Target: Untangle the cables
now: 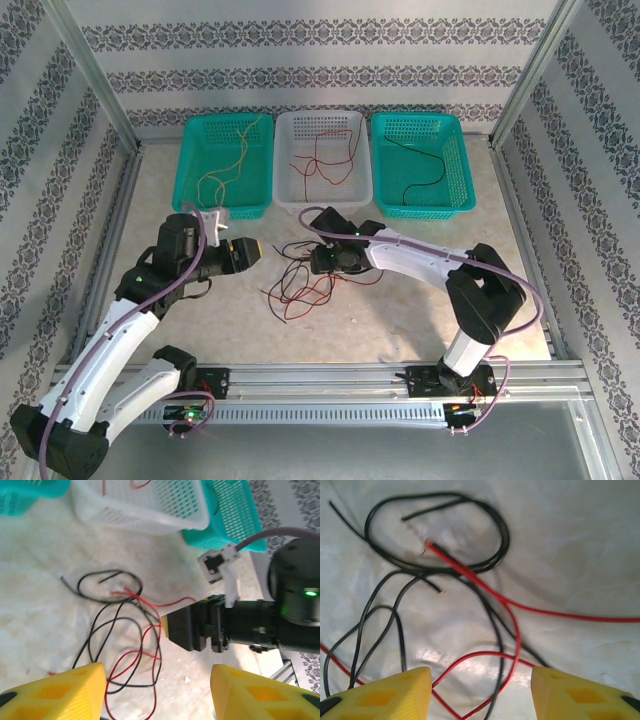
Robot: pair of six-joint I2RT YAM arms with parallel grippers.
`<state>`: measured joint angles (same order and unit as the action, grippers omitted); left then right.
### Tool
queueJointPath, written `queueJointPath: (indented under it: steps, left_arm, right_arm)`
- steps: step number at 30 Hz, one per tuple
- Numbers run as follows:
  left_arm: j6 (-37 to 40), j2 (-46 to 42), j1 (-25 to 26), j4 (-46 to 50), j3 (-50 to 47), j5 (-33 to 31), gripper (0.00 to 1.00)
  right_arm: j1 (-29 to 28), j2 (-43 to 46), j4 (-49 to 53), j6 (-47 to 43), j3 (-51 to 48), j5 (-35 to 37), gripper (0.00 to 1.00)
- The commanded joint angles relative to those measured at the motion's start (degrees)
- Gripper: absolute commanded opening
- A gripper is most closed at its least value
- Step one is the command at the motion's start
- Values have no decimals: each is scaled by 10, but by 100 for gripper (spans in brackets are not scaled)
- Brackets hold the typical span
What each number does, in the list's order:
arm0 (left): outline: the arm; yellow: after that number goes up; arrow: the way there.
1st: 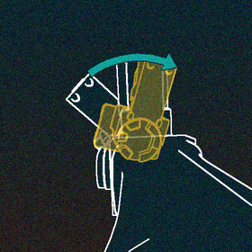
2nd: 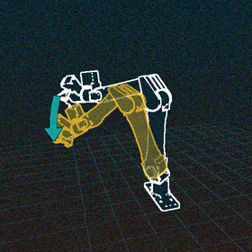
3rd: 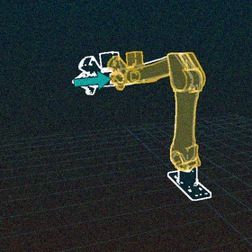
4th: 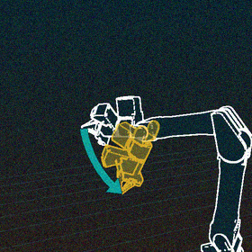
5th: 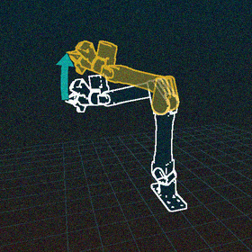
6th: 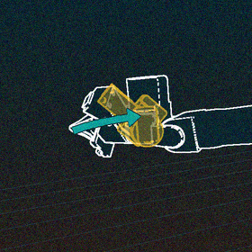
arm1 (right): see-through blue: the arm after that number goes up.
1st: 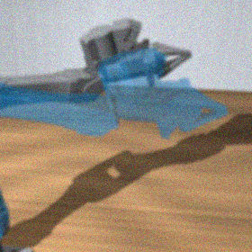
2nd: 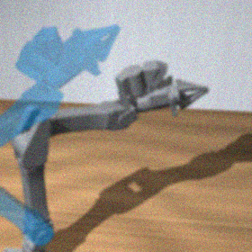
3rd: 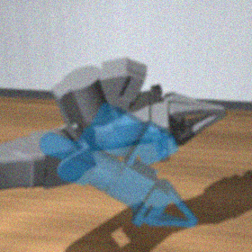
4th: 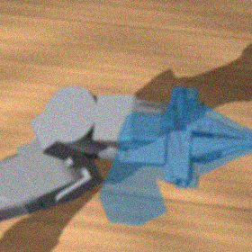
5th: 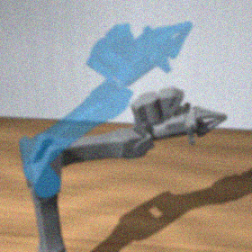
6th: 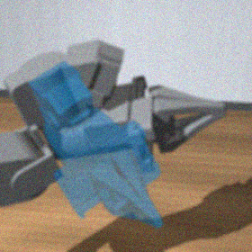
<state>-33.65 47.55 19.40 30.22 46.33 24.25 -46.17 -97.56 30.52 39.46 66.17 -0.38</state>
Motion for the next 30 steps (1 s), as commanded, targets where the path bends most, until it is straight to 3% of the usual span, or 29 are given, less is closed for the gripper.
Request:
queueJointPath:
  steps: [1, 4, 10, 15, 23, 30]
  left_arm:
    - [-31, 1, -4, -26, -13, -12, 56]
    - [-46, 20, -3, -57, -19, -8, 55]
    - [-51, 35, -3, -76, -26, -8, 55]
    - [-48, 34, -4, -77, -21, -15, 58]
    - [-79, 59, -2, -180, -11, 63, 57]
    - [-83, 93, 0, -217, 11, 71, 59]
  right_arm:
    - [-20, -19, -17, 38, 27, -29, 56]
    - [-22, -51, -33, 53, 32, -47, 52]
    - [-28, -96, -45, 56, 59, -79, 30]
    - [-32, -88, -21, 44, 85, -61, 1]
    - [-64, 51, -15, -40, 154, 21, 0]
    - [-67, 138, -12, -73, 188, 55, 0]
